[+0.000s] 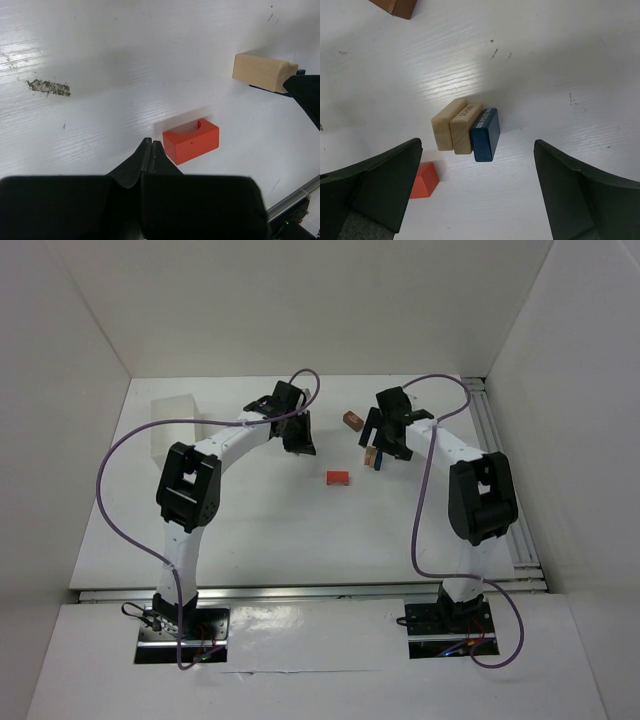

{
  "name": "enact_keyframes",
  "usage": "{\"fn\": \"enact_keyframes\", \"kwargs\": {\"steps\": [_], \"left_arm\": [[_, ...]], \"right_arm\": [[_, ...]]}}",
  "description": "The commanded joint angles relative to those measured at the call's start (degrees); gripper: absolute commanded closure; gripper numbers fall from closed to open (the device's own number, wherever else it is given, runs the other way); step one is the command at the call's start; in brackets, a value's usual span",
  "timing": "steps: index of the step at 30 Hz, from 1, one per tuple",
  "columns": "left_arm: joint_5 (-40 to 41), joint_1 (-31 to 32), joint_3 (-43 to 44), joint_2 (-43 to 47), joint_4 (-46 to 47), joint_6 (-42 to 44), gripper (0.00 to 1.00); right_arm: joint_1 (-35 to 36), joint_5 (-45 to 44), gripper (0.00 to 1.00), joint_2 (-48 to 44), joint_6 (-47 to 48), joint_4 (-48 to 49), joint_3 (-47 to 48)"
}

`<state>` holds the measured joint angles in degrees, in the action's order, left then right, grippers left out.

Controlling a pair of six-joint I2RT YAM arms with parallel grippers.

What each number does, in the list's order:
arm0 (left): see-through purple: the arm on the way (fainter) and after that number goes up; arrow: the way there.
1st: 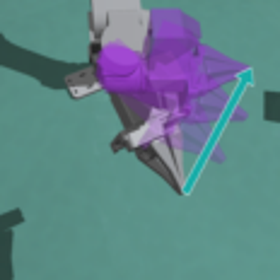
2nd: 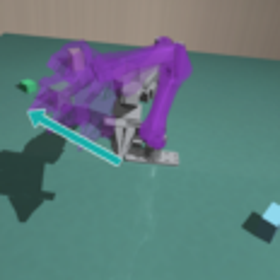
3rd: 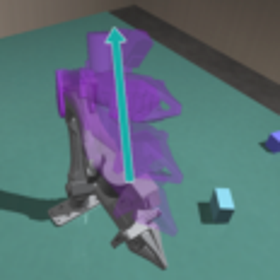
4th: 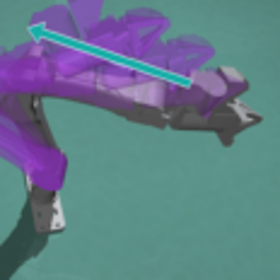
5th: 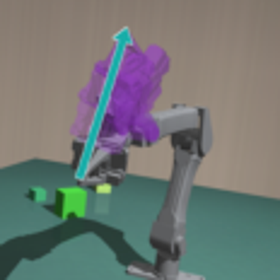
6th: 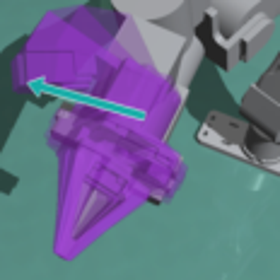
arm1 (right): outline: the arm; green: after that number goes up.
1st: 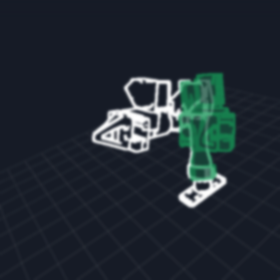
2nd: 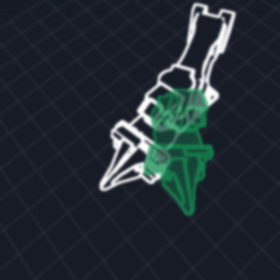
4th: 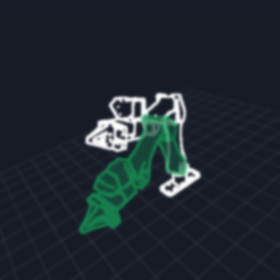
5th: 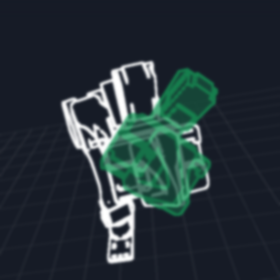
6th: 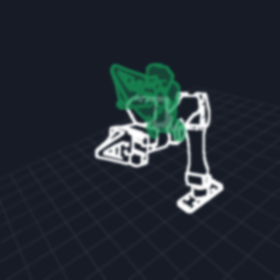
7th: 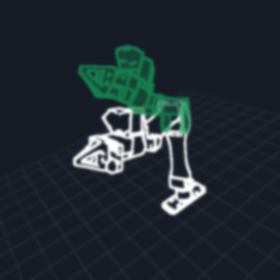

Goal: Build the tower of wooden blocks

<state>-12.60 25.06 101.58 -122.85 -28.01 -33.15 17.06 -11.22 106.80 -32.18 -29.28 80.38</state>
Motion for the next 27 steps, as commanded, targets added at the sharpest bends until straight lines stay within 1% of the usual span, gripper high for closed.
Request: {"fn": "enact_keyframes", "kwargs": {"steps": [1, 12, 14, 16, 18, 21, 27], "left_arm": [[0.38, -0.19, -0.15, 3.49, 1.55, 0.80, 1.00], [0.91, -0.19, -0.15, 2.97, 1.55, 1.33, 1.00], [0.91, -0.19, -0.15, 2.96, 1.55, 1.33, 1.00], [0.91, -0.19, -0.15, 2.96, 1.55, 1.33, 1.00], [0.91, -0.19, -0.15, 2.44, 1.55, 1.33, 1.00], [0.38, -0.71, -0.15, 2.44, 1.55, 1.33, 1.00], [0.38, -0.71, -0.15, 2.44, 1.55, 1.33, 1.00]], "right_arm": [[0.78, -0.91, 0.00, 0.77, 0.54, -0.69, 2.77], [1.83, -2.14, 0.00, 3.94, 1.07, -1.22, 5.14], [1.84, -2.66, 0.03, 4.46, 1.07, -1.22, 5.67], [1.84, -2.66, 0.03, 4.47, 1.07, -1.22, 5.67], [1.84, -2.66, 0.07, 4.99, 1.07, -1.22, 5.67], [1.84, -2.66, 0.10, 4.99, 1.07, -1.22, 5.67], [2.36, -2.66, 0.13, 6.14, 1.07, -1.22, 6.19]]}}
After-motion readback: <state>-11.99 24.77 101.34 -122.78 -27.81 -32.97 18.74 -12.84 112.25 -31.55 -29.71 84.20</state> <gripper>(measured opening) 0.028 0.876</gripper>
